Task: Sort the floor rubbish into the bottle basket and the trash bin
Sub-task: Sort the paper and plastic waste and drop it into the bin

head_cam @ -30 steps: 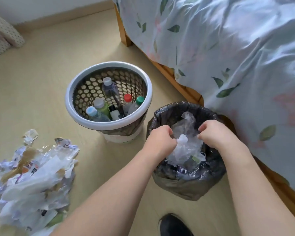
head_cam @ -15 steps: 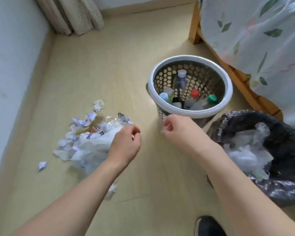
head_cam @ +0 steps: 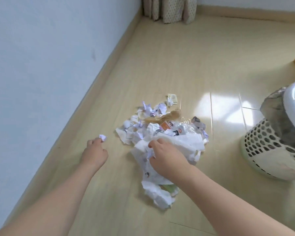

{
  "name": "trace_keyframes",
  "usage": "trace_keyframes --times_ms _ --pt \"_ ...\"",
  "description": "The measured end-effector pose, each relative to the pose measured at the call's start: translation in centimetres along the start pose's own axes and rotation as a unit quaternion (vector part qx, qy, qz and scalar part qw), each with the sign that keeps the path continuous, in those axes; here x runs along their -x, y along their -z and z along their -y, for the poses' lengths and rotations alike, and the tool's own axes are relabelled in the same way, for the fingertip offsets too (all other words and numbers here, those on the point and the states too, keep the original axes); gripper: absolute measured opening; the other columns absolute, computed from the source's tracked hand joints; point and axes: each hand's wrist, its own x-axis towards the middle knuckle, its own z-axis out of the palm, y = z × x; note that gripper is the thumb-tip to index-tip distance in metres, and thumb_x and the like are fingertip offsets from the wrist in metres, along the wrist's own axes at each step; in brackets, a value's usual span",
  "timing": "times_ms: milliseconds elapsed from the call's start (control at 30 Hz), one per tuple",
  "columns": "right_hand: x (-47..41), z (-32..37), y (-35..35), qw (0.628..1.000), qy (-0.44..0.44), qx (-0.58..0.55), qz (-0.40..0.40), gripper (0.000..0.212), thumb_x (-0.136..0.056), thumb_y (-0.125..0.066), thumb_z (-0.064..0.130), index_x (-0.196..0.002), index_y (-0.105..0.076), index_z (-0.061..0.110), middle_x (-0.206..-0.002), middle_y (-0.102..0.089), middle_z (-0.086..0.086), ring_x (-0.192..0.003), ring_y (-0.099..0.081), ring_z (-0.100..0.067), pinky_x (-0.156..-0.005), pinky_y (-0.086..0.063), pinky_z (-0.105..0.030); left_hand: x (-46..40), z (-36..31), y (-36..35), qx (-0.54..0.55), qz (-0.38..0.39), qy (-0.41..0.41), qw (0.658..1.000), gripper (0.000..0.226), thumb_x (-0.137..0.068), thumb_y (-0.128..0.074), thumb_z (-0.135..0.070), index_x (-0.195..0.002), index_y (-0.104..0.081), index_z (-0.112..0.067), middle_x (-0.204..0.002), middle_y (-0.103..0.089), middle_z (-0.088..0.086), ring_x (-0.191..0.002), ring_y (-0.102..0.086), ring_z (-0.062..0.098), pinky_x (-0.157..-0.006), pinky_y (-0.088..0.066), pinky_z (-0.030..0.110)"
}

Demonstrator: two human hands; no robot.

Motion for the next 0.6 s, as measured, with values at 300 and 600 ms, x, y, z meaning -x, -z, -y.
trace_keyframes --times_ms 300,600 --pt "-8.6 2.1 -4.8 0.987 0.063 0.137 -0.058 0.029 -0.095 -0.043 0.022 -0.121 -0.049 0.013 -0.118 -0.049 -0.006 -0.110 -0.043 -0.028 -0.091 -0.034 -0.035 -4.6 2.0 -3.9 0.050 -0.087 -0.039 0.994 0.041 -0.092 -0.046 -0.008 -0.132 -0.053 -0.018 -0.130 -0.044 0.008 -0.095 -0.062 0.032 -0.081 -0.051 0.041" --pt "-14.7 3.9 -7.6 0.981 0.073 0.170 -0.057 0.036 -0.096 -0.046 0.037 -0.121 -0.053 0.012 -0.123 -0.054 -0.007 -0.118 -0.044 -0.030 -0.098 -0.033 -0.037 -5.0 2.9 -5.3 -0.072 -0.122 -0.113 0.983 0.015 -0.098 -0.051 -0.018 -0.110 -0.058 -0.012 -0.100 -0.050 0.017 -0.073 -0.054 0.037 -0.063 -0.050 0.042"
